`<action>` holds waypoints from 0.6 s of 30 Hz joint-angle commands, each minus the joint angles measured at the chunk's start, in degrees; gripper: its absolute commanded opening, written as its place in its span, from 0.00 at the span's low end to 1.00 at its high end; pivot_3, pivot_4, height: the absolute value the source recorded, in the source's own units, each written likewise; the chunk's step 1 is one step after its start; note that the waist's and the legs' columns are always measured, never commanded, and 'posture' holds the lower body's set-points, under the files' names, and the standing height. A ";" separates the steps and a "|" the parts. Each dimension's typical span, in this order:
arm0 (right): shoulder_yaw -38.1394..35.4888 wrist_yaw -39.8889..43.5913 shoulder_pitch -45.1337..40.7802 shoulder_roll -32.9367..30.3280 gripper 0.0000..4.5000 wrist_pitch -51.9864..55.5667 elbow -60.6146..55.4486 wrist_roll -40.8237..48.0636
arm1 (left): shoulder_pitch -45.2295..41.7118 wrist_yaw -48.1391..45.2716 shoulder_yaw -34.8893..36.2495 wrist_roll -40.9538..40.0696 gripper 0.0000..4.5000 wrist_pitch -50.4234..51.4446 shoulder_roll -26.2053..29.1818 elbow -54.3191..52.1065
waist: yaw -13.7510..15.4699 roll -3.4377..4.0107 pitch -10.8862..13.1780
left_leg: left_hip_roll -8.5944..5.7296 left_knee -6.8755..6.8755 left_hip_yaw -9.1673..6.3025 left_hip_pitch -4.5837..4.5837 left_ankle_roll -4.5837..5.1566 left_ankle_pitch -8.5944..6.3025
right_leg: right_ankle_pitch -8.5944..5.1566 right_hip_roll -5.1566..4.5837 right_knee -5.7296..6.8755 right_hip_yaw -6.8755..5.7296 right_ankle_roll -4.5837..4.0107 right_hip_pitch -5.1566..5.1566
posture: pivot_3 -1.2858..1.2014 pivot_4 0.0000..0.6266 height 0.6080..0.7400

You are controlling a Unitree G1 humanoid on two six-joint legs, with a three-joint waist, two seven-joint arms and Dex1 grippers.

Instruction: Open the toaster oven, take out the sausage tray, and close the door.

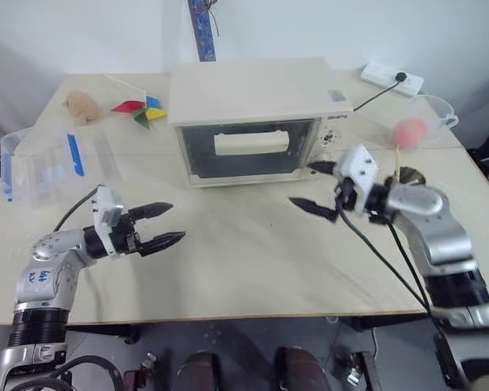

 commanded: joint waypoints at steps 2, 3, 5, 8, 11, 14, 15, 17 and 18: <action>0.52 3.18 -7.65 2.57 1.00 -5.46 6.41 -0.59 | -0.31 -1.08 3.83 -3.06 1.00 0.78 1.86 -1.63 | -0.02 -0.03 0.03 | 0.00 0.01 -0.02 -0.03 0.00 0.00 | 0.01 0.00 0.00 -0.02 0.03 0.00 | 0.52 0.24 1.00; 0.65 3.77 -8.84 3.03 1.00 -6.07 7.46 -0.68 | -0.34 -1.05 4.16 -3.30 1.00 1.05 2.02 -1.79 | -0.07 -0.04 0.03 | -0.01 0.02 -0.01 -0.04 0.00 0.00 | 0.02 -0.01 0.00 -0.02 0.04 0.00 | 0.52 0.24 1.00; 1.32 6.00 -10.70 3.77 1.00 -6.35 7.60 -0.05 | -0.33 -0.89 4.95 -3.93 1.00 1.85 2.56 -2.44 | -0.15 -0.04 0.03 | 0.00 0.04 -0.01 -0.04 0.00 0.00 | 0.02 -0.01 0.00 -0.02 0.04 0.00 | 0.52 0.24 1.00; 1.80 8.40 -11.46 4.48 1.00 -5.40 5.65 1.38 | -0.59 -0.47 5.98 -4.76 1.00 2.73 3.15 -2.99 | -0.45 -0.04 0.03 | 0.00 0.02 -0.03 -0.04 0.00 0.00 | 0.02 -0.01 0.02 -0.02 0.05 0.00 | 0.52 0.24 1.00; 2.32 10.99 -10.93 4.23 1.00 -3.71 2.77 2.46 | -1.24 -0.65 7.03 -5.07 1.00 3.03 4.06 -2.43 | -0.97 -0.03 0.04 | 0.00 -0.02 -0.02 -0.04 0.00 0.00 | 0.02 -0.01 0.02 -0.02 0.04 -0.02 | 0.52 0.24 1.00; 2.99 13.76 -9.57 3.19 1.00 -1.69 -0.77 3.13 | -2.65 -0.59 8.30 -5.26 1.00 3.00 5.27 -1.05 | -1.56 -0.02 0.04 | 0.04 -0.08 -0.01 -0.04 -0.03 0.00 | 0.02 0.04 0.03 -0.02 0.04 -0.09 | 0.52 0.24 1.00; 3.10 14.41 -9.04 2.89 1.00 -1.06 -1.85 3.29 | -3.42 -0.36 8.72 -5.38 1.00 2.98 5.61 -0.40 | -1.73 -0.02 0.04 | 0.05 -0.10 -0.01 -0.03 -0.04 0.00 | 0.02 0.05 0.03 -0.02 0.04 -0.10 | 0.52 0.24 1.00; 3.23 15.21 -7.75 2.49 1.00 0.01 -4.06 3.51 | -5.38 0.08 9.39 -5.36 1.00 3.25 6.61 1.18 | -1.96 -0.03 0.05 | 0.05 -0.13 0.00 -0.03 -0.04 0.00 | 0.02 0.06 0.03 -0.02 0.04 -0.11 | 0.52 0.24 1.00; 3.29 15.31 -7.11 2.42 1.00 0.43 -5.00 3.53 | -6.56 0.31 9.74 -5.31 1.00 3.31 7.09 2.02 | -2.07 -0.04 0.05 | 0.05 -0.13 0.00 -0.03 -0.04 0.00 | 0.02 0.06 0.03 -0.02 0.04 -0.12 | 0.52 0.24 1.00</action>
